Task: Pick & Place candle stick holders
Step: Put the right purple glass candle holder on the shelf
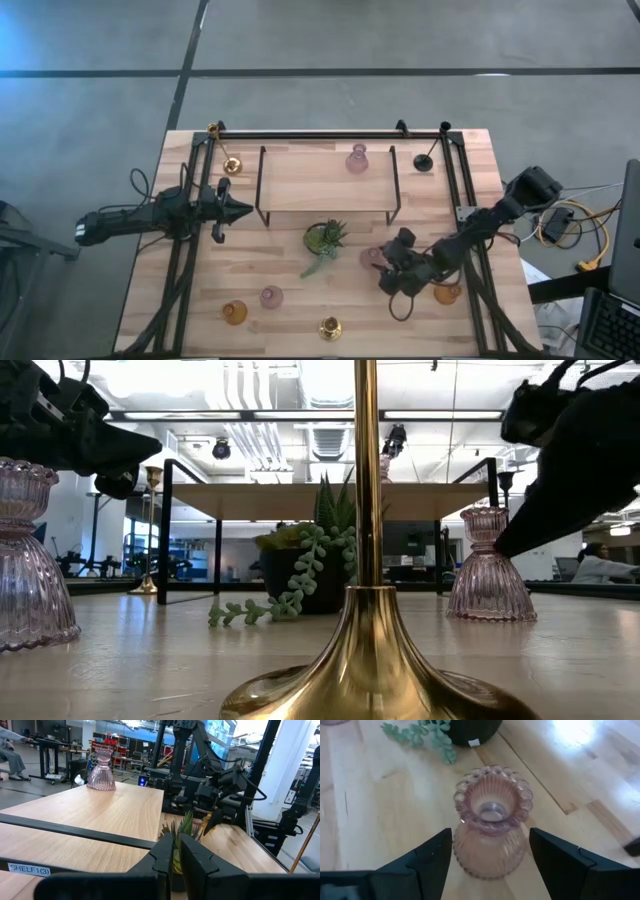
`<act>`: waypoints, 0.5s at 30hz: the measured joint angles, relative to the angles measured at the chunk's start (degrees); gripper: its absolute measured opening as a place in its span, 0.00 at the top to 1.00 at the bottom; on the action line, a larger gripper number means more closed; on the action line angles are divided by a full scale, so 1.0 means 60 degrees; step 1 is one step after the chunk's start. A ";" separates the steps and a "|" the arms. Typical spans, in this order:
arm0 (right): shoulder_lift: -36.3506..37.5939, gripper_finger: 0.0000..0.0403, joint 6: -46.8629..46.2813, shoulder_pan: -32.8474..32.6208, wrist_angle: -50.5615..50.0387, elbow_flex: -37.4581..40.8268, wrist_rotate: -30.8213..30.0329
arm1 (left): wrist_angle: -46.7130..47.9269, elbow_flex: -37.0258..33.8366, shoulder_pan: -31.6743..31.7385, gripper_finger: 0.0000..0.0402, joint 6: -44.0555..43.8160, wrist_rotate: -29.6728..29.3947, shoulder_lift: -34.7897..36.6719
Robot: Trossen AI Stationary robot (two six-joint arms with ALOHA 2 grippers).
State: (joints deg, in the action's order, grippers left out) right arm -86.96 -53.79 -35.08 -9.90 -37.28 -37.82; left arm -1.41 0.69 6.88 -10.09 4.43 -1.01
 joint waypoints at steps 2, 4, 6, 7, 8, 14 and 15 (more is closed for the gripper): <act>-0.0089 0.39 0.0062 0.0094 0.0222 0.0004 0.0012 | 0.0000 0.0000 0.0002 0.91 0.0000 0.0000 -0.0002; -0.0182 0.39 0.0175 0.0166 0.0404 0.0000 0.0014 | -0.0001 0.0000 0.0001 0.91 -0.0001 -0.0003 -0.0001; -0.0267 0.40 0.0287 0.0238 0.0597 0.0004 0.0018 | -0.0004 0.0000 -0.0002 0.91 -0.0004 0.0000 0.0000; -0.0307 0.40 0.0320 0.0263 0.0731 0.0004 0.0014 | -0.0004 0.0000 -0.0002 0.91 -0.0001 0.0000 0.0002; -0.0343 0.40 0.0330 0.0299 0.0797 0.0004 0.0018 | 0.0000 0.0000 -0.0001 0.91 -0.0003 0.0000 0.0001; -0.0352 0.44 0.0330 0.0458 0.0794 0.0004 0.0018 | 0.0000 0.0000 0.0002 0.91 -0.0002 0.0000 0.0000; -0.0353 0.46 0.0330 0.0491 0.0814 0.0003 0.0018 | -0.0002 0.0000 -0.0002 0.91 -0.0001 0.0000 -0.0002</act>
State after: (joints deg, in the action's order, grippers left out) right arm -89.08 -51.81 -32.14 -5.02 -37.26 -37.71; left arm -1.42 0.69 6.87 -10.09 4.43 -1.02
